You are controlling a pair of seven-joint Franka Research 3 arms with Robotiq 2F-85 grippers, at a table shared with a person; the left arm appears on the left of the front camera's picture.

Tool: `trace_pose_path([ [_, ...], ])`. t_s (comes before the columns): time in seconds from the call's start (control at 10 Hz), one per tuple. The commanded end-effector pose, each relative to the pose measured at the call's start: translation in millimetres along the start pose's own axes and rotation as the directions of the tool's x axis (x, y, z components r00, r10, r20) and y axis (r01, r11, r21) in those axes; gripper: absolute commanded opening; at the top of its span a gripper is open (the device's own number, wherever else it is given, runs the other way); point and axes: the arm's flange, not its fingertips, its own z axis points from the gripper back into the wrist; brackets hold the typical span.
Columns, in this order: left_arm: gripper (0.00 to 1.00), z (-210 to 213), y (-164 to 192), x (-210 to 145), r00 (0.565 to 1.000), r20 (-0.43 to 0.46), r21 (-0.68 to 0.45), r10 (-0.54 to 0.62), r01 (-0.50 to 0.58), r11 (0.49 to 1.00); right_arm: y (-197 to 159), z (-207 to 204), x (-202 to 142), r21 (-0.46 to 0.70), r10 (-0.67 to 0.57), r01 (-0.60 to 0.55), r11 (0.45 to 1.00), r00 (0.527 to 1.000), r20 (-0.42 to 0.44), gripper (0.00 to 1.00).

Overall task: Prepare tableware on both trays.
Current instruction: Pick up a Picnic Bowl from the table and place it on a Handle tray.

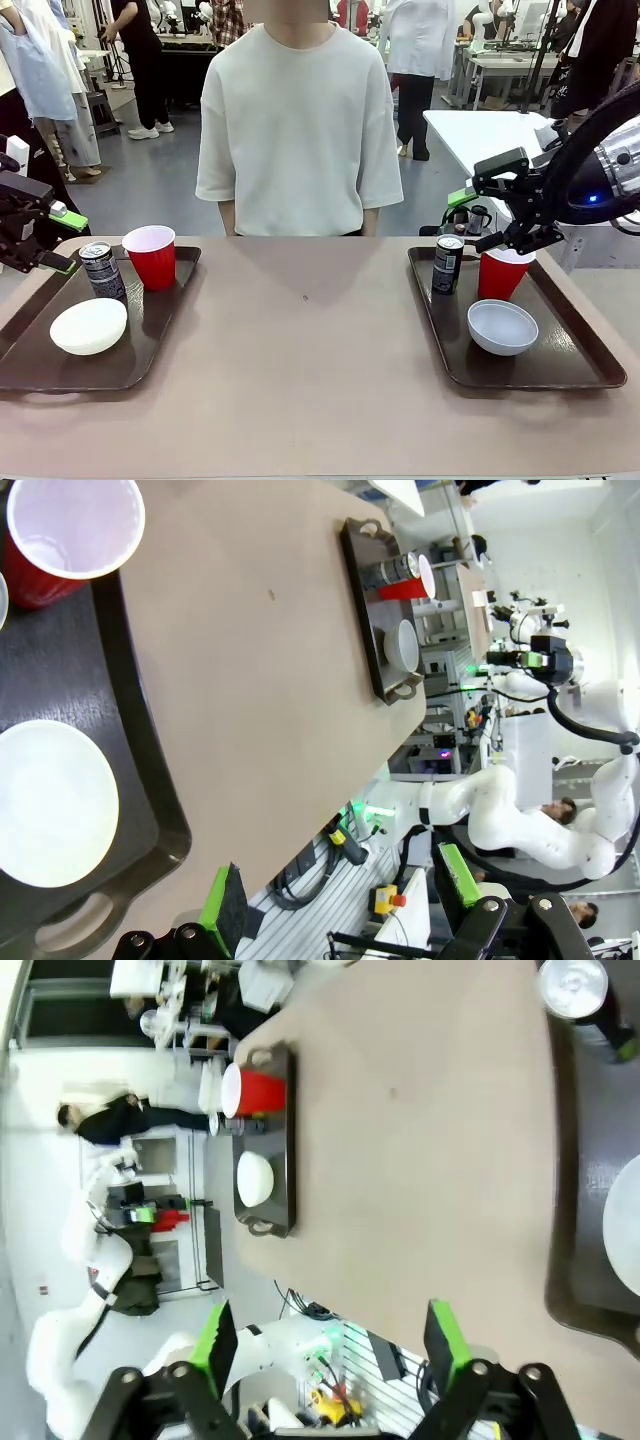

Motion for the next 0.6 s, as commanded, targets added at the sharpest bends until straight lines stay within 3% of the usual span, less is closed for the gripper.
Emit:
trace_pose_path([
  [0.0, 1.00, 0, 1, -1, 1.000, 0.008, -0.020, -0.024, 0.024, 1.000, -2, -13, -2, -0.094, -0.054, 0.053, 0.994, 0.999, -0.005, 0.98],
  [0.1, 1.00, 0, 1, -1, 1.000, 0.008, -0.020, -0.024, 0.024, 1.000, 0, 0, 0, 0.000, 0.000, 0.000, 1.000, 1.000, 0.000, 0.98],
  [0.2, 1.00, 0, 1, -1, 1.000, 0.008, -0.020, -0.024, 0.024, 1.000, -4, 9, 1, 0.144, -0.029, 0.049, 0.988, 0.991, -0.132, 0.98],
  [0.3, 1.00, 0, 1, -1, 1.000, 0.008, -0.020, -0.024, 0.024, 1.000, -7, 13, -3, 0.255, -0.052, 0.102, 0.961, 0.979, -0.198, 0.98],
  [0.4, 1.00, 0, 1, -1, 1.000, 0.008, -0.020, -0.024, 0.024, 1.000, -13, 14, -3, 0.274, -0.093, 0.141, 0.951, 0.979, -0.182, 0.98],
  [0.5, 1.00, 0, 1, -1, 1.000, 0.008, -0.020, -0.024, 0.024, 1.000, 0, 4, -6, 0.115, -0.033, 0.045, 0.992, 0.994, -0.109, 0.98],
])
